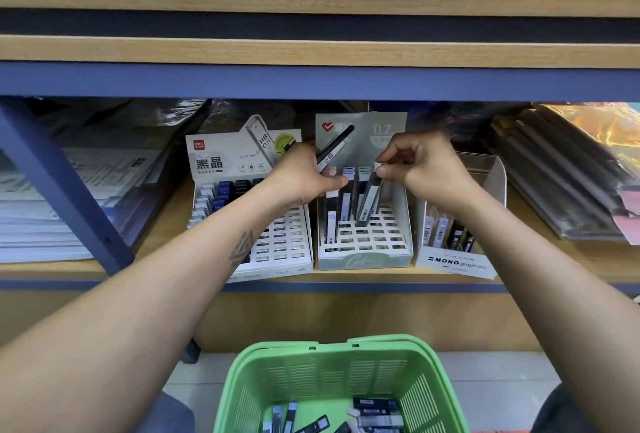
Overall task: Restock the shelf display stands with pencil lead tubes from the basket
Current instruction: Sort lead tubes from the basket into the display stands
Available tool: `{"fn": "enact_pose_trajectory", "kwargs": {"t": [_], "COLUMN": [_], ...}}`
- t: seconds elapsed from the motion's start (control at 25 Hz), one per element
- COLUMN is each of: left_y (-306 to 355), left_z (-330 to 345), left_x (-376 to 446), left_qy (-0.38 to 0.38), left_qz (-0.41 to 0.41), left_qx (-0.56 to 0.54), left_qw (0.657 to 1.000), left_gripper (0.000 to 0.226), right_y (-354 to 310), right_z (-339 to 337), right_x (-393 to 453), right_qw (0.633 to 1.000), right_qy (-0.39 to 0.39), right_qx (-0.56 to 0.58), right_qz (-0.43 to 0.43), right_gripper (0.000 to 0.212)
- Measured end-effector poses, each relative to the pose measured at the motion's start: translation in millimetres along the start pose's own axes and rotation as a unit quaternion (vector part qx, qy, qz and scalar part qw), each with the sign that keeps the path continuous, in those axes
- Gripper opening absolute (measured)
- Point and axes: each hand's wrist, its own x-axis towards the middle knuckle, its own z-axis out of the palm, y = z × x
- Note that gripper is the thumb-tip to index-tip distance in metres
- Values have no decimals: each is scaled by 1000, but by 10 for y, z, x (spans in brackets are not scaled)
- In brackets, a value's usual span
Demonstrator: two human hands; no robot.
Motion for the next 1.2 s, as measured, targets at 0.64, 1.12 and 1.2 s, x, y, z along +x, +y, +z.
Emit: {"fn": "enact_pose_trajectory", "kwargs": {"t": [0.64,1.12,1.2], "left_y": [30,149,114], "left_z": [-43,-325,-351], "left_x": [-43,-273,-284], "left_qy": [-2,-317,-323], "left_qz": [-3,-73,-85], "left_qx": [-7,-317,-347], "left_qw": [1000,891,877], "left_gripper": [34,44,46], "right_y": [83,-282,-270], "right_z": [217,166,151], "right_x": [-26,-58,-59], "right_qw": [980,930,929], "right_qy": [-31,-19,-1], "right_qx": [-190,359,358], "right_qz": [-42,82,98], "right_gripper": [23,19,14]}}
